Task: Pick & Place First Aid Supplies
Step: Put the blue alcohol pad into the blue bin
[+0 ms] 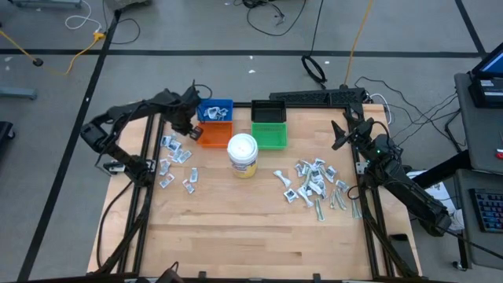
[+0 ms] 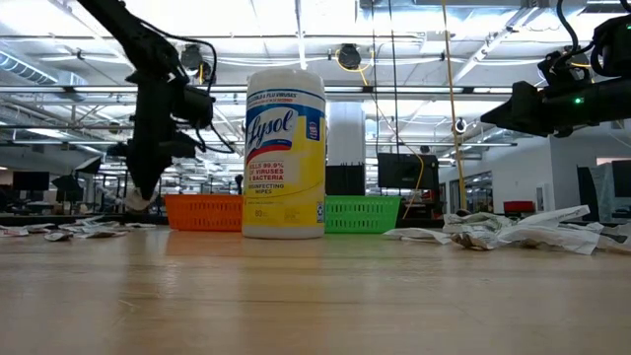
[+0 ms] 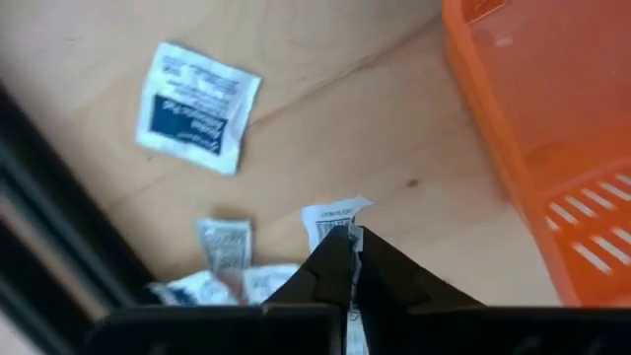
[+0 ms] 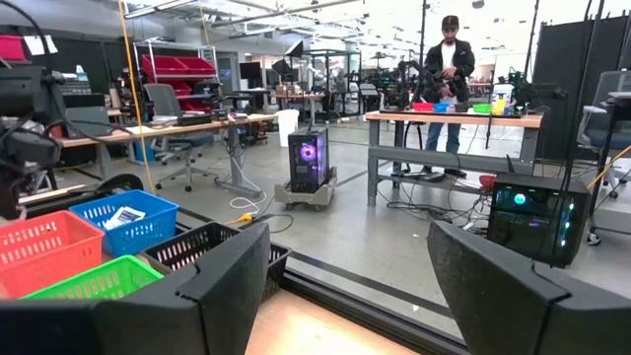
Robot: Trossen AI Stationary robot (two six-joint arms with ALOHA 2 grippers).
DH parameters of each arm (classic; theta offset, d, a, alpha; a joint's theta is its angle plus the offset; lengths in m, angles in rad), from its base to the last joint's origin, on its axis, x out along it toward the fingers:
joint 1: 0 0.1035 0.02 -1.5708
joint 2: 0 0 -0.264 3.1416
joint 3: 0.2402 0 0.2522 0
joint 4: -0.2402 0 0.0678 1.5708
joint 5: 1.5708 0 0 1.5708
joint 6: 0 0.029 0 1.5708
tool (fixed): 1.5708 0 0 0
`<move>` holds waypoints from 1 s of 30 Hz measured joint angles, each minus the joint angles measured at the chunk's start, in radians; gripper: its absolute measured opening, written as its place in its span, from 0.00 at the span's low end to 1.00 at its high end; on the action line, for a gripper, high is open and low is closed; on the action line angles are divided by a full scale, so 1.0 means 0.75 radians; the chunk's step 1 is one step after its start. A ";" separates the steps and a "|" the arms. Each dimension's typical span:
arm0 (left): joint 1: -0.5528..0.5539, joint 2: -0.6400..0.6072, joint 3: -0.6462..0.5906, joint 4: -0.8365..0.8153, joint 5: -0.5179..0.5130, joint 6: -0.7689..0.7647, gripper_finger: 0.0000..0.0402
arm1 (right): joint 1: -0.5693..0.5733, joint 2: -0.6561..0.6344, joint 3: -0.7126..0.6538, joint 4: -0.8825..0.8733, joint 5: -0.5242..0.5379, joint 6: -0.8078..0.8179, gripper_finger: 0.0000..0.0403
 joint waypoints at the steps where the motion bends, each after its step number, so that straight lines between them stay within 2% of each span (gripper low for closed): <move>1: 0.006 0.000 0.020 -0.036 0.000 -0.001 0.02 | 0.000 0.000 0.000 0.000 0.000 0.000 0.68; 6: 0.024 0.003 0.113 -0.135 0.000 -0.014 0.03 | 0.000 0.000 0.000 0.000 0.000 0.000 0.68; 12: 0.027 0.109 0.317 -0.192 -0.001 0.000 0.01 | 0.000 0.000 0.000 0.000 0.000 0.000 0.68; 17: 0.027 0.267 0.530 -0.250 -0.001 0.016 0.04 | 0.000 0.000 0.000 0.000 0.000 0.000 0.67; 22: 0.027 0.446 0.769 -0.326 -0.001 0.068 0.01 | 0.000 0.000 0.000 0.000 0.000 0.000 0.67; 30: 0.021 0.716 1.089 -0.382 0.010 0.104 0.04 | 0.000 0.000 0.000 0.000 0.000 0.000 0.67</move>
